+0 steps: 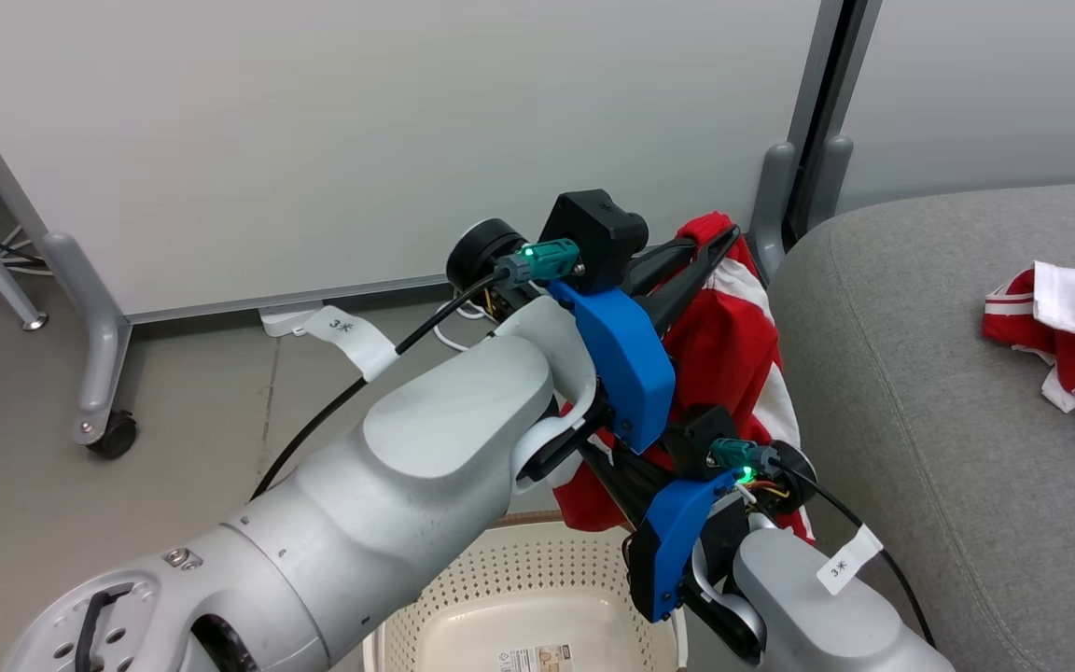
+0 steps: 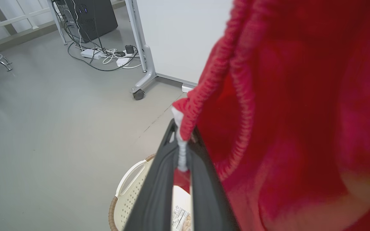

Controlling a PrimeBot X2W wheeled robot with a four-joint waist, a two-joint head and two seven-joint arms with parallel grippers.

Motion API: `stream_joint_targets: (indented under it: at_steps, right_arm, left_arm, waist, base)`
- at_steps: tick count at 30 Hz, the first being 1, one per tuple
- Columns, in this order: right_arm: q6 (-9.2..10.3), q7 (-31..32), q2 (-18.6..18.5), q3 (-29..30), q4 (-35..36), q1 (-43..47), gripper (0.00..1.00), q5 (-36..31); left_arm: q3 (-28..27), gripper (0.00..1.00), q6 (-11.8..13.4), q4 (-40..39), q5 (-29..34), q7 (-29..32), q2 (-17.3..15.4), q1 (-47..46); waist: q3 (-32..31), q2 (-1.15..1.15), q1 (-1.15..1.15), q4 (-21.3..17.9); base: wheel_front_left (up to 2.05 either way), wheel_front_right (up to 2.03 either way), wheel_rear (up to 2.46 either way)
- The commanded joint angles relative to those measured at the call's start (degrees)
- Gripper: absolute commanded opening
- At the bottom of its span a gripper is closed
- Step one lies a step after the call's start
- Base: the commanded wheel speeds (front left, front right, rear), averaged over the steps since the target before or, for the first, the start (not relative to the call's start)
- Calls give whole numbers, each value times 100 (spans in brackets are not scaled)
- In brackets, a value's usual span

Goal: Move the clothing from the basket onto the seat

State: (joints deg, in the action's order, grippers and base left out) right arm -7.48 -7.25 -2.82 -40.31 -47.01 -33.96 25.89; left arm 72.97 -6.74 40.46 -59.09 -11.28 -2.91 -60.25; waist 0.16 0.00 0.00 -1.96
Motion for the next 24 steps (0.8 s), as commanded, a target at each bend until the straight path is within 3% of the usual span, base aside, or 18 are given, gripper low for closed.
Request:
stream_joint_targets:
  at_steps: [1, 4, 5, 6, 16, 24]
  right_arm:
    - [-3, -48, -12, -14, -19, -112, 0, 39]
    - [-2, -81, -12, -45, -57, -124, 0, 76]
    - [-3, -94, -12, -56, -64, -124, 0, 94]
    - [-2, -113, -12, -67, -72, -127, 0, 98]
    - [-2, -234, -12, -122, -116, -160, 0, 204]
    - [-3, -407, -12, 55, -74, -188, 0, 93]
  left_arm:
    - [5, 0, 40, 7, -30, -25, 1, -76]
    - [13, 0, 38, -1, -37, -17, 1, -78]
    - [15, 20, 48, 0, -39, -34, 1, -80]
    - [17, 100, 51, 5, -32, -52, 0, -85]
    - [-27, 100, 99, 330, -156, -148, -3, 147]
    - [-236, 100, 93, 538, -256, -321, -340, 599]
  waist:
    - [-1, 0, 0, -2]
    - [-1, 0, 0, -6]
    - [0, 0, 0, -5]
    - [1, 0, 0, -6]
    - [16, 0, 0, -36]
    - [105, 0, 0, -63]
  base:
    - [0, 0, 0]
    - [0, 0, 0]
    - [0, 0, 0]
    - [0, 0, 0]
    - [0, 0, 0]
    - [0, 0, 0]
